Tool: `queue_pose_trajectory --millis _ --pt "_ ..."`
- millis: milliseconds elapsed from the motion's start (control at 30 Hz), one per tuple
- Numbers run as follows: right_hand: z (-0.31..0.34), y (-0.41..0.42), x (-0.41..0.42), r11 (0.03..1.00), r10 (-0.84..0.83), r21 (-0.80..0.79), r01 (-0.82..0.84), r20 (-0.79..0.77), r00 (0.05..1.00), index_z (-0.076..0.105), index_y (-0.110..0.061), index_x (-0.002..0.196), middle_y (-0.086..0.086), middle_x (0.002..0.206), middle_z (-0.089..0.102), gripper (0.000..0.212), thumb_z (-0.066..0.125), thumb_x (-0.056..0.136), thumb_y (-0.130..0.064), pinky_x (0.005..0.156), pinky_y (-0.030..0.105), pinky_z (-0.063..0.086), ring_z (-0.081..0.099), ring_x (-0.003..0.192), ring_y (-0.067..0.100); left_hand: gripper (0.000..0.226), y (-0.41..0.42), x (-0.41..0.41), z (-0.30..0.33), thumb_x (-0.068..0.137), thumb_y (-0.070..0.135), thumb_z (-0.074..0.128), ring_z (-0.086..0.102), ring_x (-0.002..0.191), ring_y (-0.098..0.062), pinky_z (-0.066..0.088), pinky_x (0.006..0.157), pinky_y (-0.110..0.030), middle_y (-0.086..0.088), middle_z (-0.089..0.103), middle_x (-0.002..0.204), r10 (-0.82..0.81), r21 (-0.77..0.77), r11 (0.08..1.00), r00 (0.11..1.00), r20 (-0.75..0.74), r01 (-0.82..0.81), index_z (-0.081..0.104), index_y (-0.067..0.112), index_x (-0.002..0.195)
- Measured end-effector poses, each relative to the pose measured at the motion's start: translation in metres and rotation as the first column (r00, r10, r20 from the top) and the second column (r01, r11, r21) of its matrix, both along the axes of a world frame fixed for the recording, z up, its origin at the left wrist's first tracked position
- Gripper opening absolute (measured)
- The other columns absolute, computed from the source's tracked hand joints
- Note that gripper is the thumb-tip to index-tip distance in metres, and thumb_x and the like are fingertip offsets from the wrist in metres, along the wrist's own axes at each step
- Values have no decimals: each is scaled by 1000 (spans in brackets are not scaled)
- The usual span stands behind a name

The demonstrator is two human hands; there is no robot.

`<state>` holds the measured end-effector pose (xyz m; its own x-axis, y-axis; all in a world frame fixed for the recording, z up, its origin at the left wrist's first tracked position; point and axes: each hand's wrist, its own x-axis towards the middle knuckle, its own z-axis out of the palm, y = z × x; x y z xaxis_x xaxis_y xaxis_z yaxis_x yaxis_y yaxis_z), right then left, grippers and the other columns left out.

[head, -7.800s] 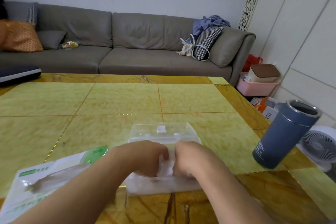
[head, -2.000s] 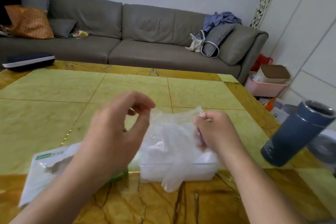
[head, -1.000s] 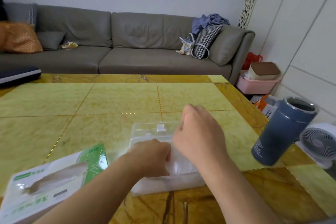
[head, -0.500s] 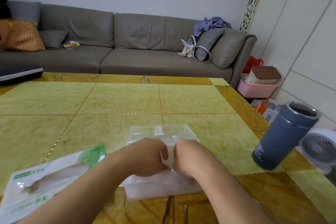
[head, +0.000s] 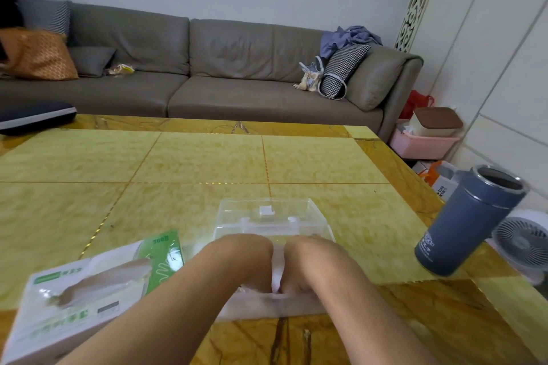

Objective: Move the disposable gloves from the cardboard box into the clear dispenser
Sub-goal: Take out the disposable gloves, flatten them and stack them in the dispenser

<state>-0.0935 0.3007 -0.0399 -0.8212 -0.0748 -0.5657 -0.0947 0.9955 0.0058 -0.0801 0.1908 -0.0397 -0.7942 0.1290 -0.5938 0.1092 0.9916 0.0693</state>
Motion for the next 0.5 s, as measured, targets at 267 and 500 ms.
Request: queue_pose_trajectory --millis 267,500 --pt "4 -6 3 999 -29 -16 30 35 999 61 -15 132 14 145 49 36 62 100 -32 92 35 51 58 123 27 21 -10 3 -8 96 37 64 60 83 -22 46 72 -32 -2 63 91 -4 62 998 990 -144 13 64 16 98" --pt "18 -2 15 991 -97 -112 73 -221 971 59 -12 95 3 83 55 10 51 93 -6 52 28 41 53 64 19 44 -44 30 33 108 15 43 57 128 -9 45 97 -22 15 60 142 -37 288 951 970 -239 107 55 34 145"
